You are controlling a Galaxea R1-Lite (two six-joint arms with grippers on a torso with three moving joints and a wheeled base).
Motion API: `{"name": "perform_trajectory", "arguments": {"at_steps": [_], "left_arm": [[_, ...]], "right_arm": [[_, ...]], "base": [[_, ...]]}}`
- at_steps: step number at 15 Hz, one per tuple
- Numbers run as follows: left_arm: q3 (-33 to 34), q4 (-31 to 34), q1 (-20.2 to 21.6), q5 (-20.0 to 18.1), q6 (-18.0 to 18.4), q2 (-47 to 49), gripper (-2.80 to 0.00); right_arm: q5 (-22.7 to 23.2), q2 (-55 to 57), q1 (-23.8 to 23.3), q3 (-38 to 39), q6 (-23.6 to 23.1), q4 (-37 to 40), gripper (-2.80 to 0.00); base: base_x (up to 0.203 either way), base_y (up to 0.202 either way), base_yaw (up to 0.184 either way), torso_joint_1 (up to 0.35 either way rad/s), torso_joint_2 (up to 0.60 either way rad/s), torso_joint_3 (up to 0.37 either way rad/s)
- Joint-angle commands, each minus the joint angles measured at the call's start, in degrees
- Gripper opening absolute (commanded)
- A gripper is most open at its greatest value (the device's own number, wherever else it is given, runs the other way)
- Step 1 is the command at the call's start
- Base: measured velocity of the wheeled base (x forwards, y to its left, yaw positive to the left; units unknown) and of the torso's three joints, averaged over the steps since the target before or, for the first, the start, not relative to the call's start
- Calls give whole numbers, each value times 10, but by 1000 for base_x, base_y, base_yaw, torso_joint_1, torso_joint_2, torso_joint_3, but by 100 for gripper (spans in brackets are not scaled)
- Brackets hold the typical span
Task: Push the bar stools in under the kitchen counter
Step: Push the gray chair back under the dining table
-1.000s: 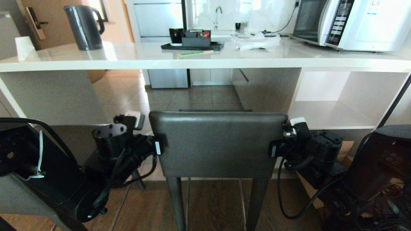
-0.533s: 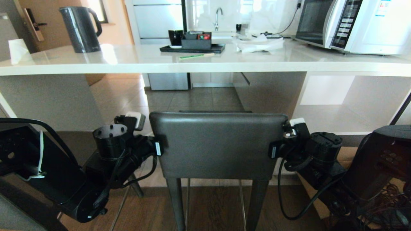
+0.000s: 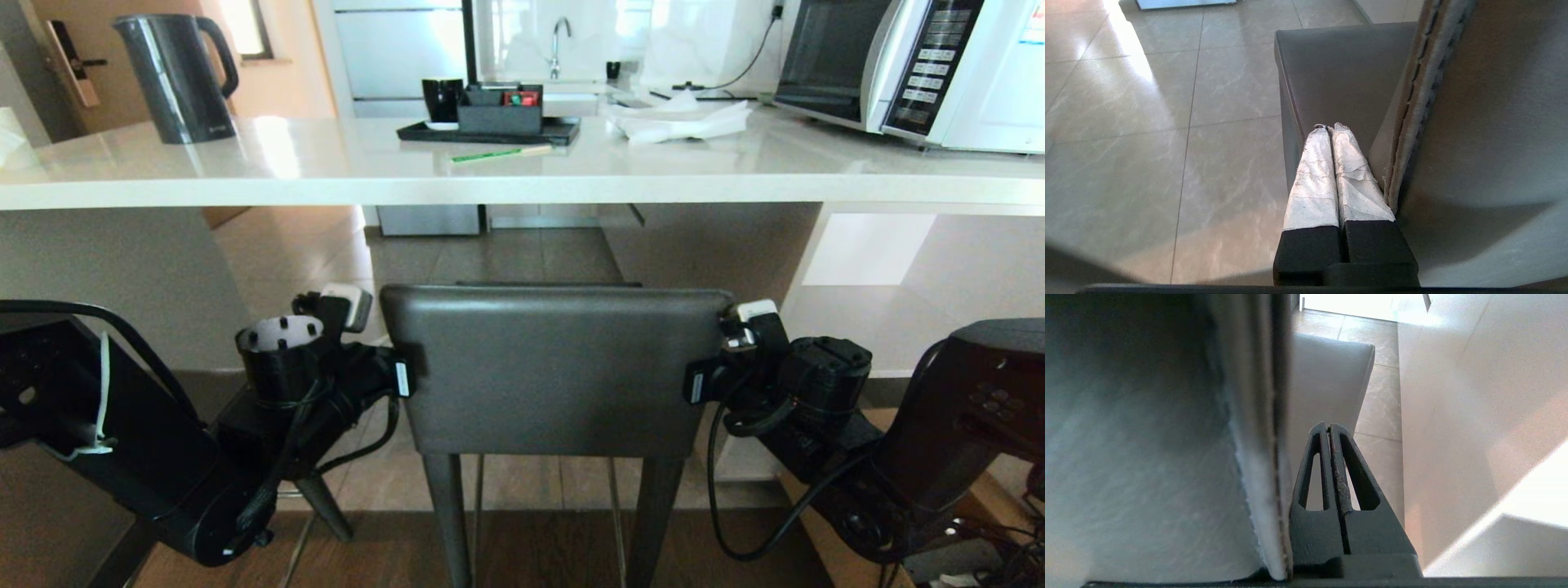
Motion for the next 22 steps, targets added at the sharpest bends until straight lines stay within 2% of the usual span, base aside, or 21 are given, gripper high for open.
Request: {"name": "perform_trajectory", "arguments": {"at_steps": [1, 14, 17, 22], "left_arm": [[-2, -5, -5, 1, 0, -3, -280], [-2, -8, -9, 0, 0, -1, -280], [-5, -8, -22, 0, 0, 2, -280], [-32, -8, -68, 2, -3, 24, -280]], "right_arm": [[0, -4, -2, 1, -1, -5, -280], [0, -3, -4, 5, -1, -6, -280], [0, -4, -7, 9, -1, -6, -280], [1, -5, -51, 9, -8, -6, -280]], "base": [[191, 0, 2, 2, 1, 2], [183, 0, 2, 2, 2, 0], [0, 0, 0, 0, 0, 0], [0, 0, 0, 0, 0, 0]]}}
